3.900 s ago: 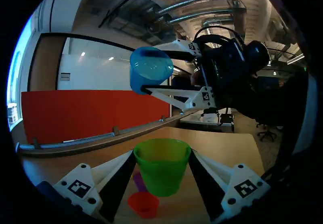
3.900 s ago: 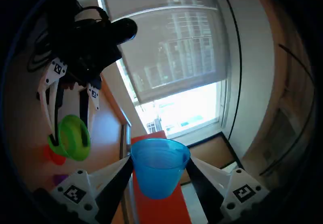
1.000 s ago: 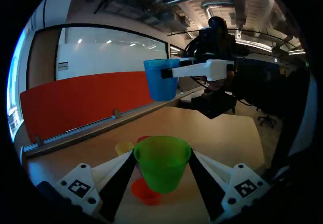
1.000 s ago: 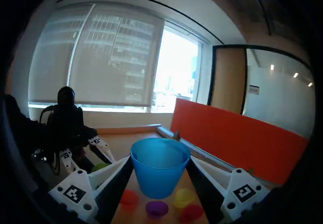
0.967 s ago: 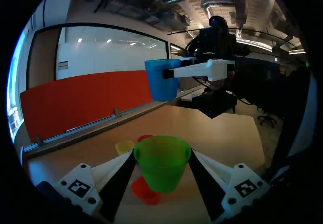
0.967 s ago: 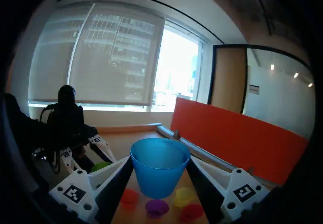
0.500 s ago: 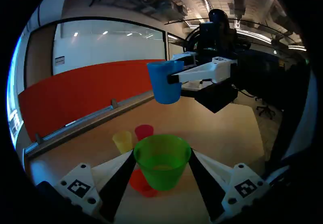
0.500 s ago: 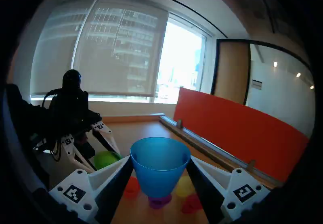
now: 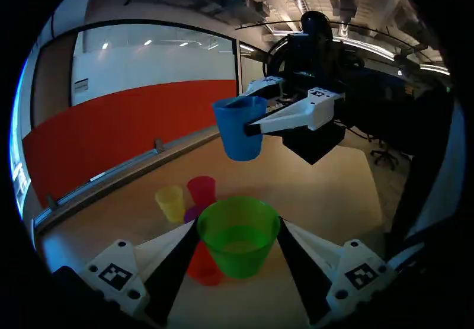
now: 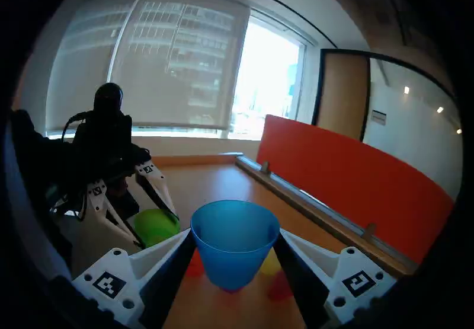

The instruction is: Pour water

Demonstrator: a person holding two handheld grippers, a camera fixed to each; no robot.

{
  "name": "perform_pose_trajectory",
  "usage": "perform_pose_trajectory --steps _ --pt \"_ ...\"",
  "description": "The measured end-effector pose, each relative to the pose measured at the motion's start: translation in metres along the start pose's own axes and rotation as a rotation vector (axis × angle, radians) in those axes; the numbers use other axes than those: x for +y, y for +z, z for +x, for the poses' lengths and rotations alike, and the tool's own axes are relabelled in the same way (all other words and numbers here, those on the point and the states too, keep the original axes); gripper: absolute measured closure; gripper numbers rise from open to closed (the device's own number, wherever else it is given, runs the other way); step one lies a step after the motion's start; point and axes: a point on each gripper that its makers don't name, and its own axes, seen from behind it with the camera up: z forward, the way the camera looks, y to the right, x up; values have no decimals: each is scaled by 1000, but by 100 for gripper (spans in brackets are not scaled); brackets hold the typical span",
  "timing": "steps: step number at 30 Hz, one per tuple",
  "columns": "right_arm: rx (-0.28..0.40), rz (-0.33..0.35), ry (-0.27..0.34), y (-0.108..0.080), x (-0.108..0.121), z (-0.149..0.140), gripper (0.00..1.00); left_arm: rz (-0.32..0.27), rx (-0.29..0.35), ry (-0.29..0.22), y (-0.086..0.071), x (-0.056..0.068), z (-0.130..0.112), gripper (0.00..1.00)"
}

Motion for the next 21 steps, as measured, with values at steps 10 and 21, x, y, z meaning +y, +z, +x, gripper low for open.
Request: perform_pose_trajectory --steps 10,21 --pt "-52 12 -22 -2 -6 -28 9 -39 -40 -1 11 15 -18 10" --pt "-112 47 -9 2 -12 -62 9 -68 -102 11 21 25 -42 10"
